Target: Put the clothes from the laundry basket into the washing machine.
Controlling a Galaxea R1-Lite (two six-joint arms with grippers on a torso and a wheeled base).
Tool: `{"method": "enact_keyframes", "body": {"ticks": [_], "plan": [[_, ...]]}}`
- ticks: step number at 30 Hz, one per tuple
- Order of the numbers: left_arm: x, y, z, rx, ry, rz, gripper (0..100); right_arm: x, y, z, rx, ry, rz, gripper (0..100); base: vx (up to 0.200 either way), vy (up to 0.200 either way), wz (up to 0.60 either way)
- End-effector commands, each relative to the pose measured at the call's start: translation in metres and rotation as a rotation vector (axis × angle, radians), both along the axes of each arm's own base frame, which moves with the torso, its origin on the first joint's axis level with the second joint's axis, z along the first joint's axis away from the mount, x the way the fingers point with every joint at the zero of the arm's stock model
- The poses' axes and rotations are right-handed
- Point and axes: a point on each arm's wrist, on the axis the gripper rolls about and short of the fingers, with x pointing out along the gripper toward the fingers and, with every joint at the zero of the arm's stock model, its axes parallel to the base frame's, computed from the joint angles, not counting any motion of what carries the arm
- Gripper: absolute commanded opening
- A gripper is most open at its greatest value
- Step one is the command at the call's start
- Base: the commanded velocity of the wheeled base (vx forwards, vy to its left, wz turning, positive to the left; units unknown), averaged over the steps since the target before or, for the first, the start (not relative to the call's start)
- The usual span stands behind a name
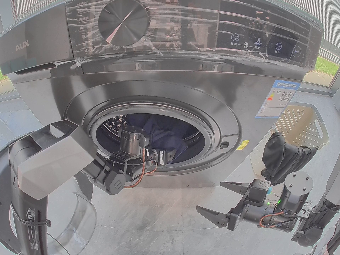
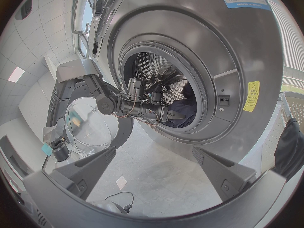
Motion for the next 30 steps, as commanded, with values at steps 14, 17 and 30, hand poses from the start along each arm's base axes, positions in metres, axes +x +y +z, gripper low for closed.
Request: {"method": "enact_keyframes", "body": {"ticks": [14,17,30], "plan": [[0.022,-0.007,0.015,-0.078,-0.066,0.022,0,0.001,0.001,0.000,0.001,0.001,0.001,100,0.000,0.000,0.00],[0.033,-0.014,0.027,-0.167,-0.105,0.052,0,0.001,0.001,0.000,0.002,0.000,0.001,100,0.000,0.000,0.00],[0.071,-0.024,0.047,-0.307,-0.323,0.113,0,0.001,0.001,0.000,0.003,-0.001,0.001,100,0.000,0.000,0.00]]}}
